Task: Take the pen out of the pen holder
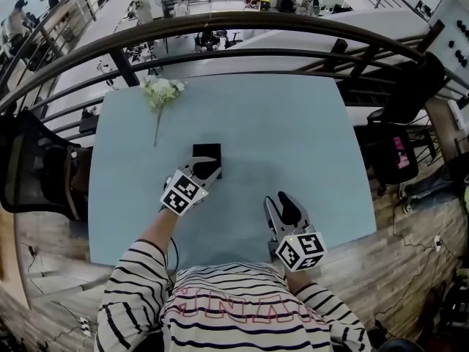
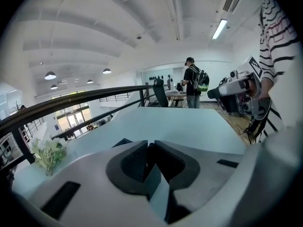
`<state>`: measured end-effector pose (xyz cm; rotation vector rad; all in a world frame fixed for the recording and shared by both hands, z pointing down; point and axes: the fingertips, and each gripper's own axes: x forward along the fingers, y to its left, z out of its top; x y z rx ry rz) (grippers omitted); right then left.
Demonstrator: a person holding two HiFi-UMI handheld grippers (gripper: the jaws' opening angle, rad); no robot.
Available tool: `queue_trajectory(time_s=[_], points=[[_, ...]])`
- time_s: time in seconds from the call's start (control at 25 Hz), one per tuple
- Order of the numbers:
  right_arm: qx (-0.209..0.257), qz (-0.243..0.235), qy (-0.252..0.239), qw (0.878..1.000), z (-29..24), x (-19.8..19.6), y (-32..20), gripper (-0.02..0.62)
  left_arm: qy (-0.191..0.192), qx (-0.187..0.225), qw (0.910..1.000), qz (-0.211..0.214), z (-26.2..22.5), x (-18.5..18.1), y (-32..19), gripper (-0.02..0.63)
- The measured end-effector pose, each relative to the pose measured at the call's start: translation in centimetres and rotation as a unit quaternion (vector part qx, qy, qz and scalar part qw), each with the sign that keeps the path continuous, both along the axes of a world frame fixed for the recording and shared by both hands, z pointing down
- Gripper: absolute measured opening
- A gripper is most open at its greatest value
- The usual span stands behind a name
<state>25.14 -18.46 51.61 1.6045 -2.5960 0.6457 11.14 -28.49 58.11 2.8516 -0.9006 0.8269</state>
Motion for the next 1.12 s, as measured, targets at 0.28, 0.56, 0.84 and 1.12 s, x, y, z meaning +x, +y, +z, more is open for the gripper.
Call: queue_trajectory(time_s=[0.28,0.56,0.84,1.12], points=[[0.0,0.016,-0.002,1.0,-0.3,0.0,0.5,0.176,0.008,0.008,0.9999,0.0,-0.7,-0.1,0.2,0.058],[0.001,0.023,-0.004,1.0,-0.8,-0.9,0.6,0.176,0.037,0.03,0.9989,-0.002,-3.4,-0.6,0.5,0.058],[0.008,0.023,-0.004,1.0,-1.6,-2.7,0.6,0.176,0.062,0.059,0.9963,-0.007,-6.9,-2.0,1.1,0.058],[0.016,0.022,-0.003,1.0,-2.3,-5.1,0.7,0.176,0.087,0.088,0.9922,-0.013,-10.6,-4.2,1.8,0.057]])
